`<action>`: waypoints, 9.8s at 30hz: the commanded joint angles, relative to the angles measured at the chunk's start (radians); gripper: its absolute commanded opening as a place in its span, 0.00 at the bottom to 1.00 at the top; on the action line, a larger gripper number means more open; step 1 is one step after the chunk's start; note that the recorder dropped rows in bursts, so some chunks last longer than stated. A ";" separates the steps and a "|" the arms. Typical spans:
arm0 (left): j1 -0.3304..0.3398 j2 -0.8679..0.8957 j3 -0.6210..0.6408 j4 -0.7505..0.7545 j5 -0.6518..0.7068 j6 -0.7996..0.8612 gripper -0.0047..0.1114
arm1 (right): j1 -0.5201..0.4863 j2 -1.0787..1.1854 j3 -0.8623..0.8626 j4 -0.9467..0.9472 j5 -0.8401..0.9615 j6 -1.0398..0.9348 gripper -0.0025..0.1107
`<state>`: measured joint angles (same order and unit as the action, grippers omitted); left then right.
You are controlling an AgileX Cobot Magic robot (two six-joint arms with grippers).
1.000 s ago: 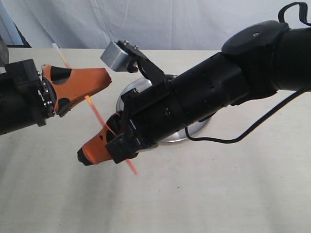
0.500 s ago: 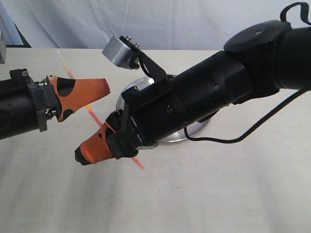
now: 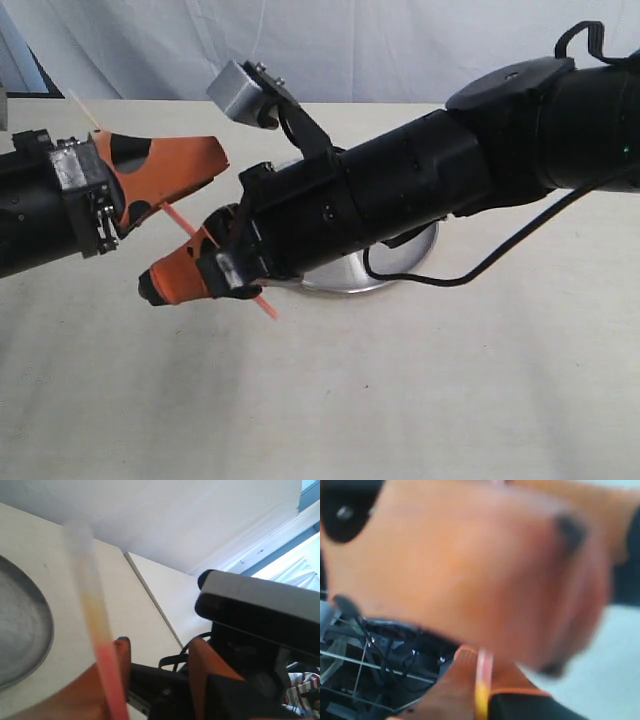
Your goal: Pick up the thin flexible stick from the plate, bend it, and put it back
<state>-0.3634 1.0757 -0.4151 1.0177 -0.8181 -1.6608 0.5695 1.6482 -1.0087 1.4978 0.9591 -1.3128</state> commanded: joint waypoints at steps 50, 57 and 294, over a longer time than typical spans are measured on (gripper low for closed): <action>0.002 0.001 0.005 -0.165 -0.153 -0.032 0.04 | 0.001 0.090 -0.003 -0.187 -0.004 -0.022 0.03; 0.002 0.001 0.005 -0.217 -0.014 -0.085 0.04 | 0.001 0.039 -0.003 -0.179 0.176 -0.022 0.03; 0.302 -0.975 0.390 -0.344 0.661 0.705 0.04 | -0.220 -1.012 0.690 -1.466 -1.005 1.491 0.01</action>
<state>-0.0612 0.1068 -0.0276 0.6712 -0.1602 -0.9586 0.3540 0.7556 -0.4308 0.0228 -0.0319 0.1726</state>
